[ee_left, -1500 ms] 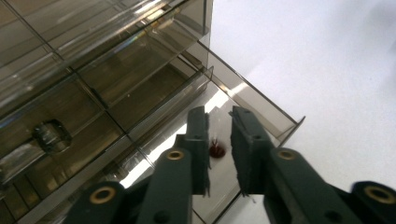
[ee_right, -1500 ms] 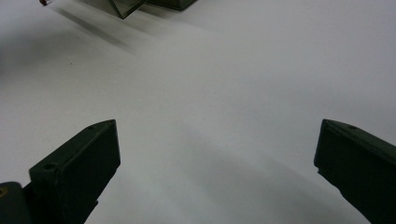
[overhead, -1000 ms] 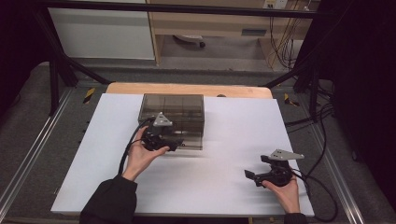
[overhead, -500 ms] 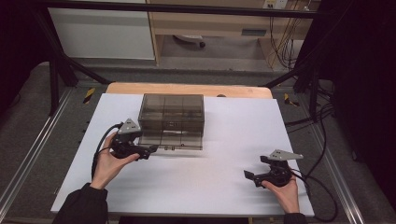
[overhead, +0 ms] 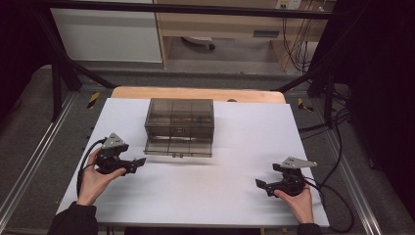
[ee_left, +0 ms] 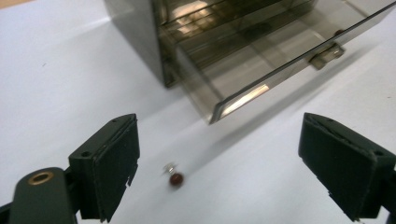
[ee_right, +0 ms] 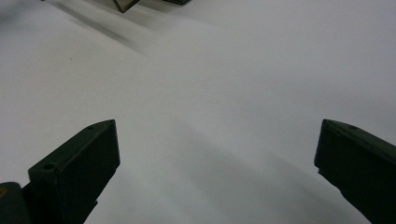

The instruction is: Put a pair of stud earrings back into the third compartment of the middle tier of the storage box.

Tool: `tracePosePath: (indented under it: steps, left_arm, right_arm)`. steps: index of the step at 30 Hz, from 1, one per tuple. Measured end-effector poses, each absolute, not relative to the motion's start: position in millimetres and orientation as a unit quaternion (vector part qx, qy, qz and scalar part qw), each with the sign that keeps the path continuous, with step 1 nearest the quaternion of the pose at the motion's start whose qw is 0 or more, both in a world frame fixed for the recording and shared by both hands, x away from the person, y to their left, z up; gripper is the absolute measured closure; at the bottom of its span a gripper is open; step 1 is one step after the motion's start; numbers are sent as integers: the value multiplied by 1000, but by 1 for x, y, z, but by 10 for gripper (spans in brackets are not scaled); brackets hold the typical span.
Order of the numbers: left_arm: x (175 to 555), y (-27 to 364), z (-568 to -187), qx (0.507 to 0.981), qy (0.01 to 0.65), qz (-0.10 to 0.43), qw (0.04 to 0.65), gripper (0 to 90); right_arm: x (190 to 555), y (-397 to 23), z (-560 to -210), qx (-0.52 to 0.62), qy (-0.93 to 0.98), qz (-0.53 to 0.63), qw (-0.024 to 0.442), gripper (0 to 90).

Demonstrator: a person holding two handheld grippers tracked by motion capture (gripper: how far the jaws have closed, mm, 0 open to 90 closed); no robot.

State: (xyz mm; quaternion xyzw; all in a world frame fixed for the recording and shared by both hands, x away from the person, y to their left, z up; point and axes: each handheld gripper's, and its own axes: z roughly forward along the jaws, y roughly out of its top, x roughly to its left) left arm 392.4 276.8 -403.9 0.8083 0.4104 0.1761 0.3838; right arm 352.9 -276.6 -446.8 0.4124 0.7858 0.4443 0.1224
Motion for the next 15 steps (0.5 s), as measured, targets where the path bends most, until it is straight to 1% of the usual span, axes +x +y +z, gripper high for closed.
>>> tracePosePath:
  steps: [3, 6, 10, 15]
  left_arm:
    - [393, 281, -409, 809, 417, 179, 373, 124]
    - [394, 284, -414, 808, 423, 182, 367, 150]
    - [399, 285, -423, 806, 434, 184, 358, 216]
    - [404, 283, -431, 810, 442, 187, 337, 325]
  right_arm:
    - [353, -276, -447, 414, 785, 445, 121, 7]
    - [353, -276, -447, 413, 786, 444, 121, 7]
    - [353, -276, -447, 412, 787, 443, 121, 7]
    - [353, -276, -448, 411, 788, 442, 122, 7]
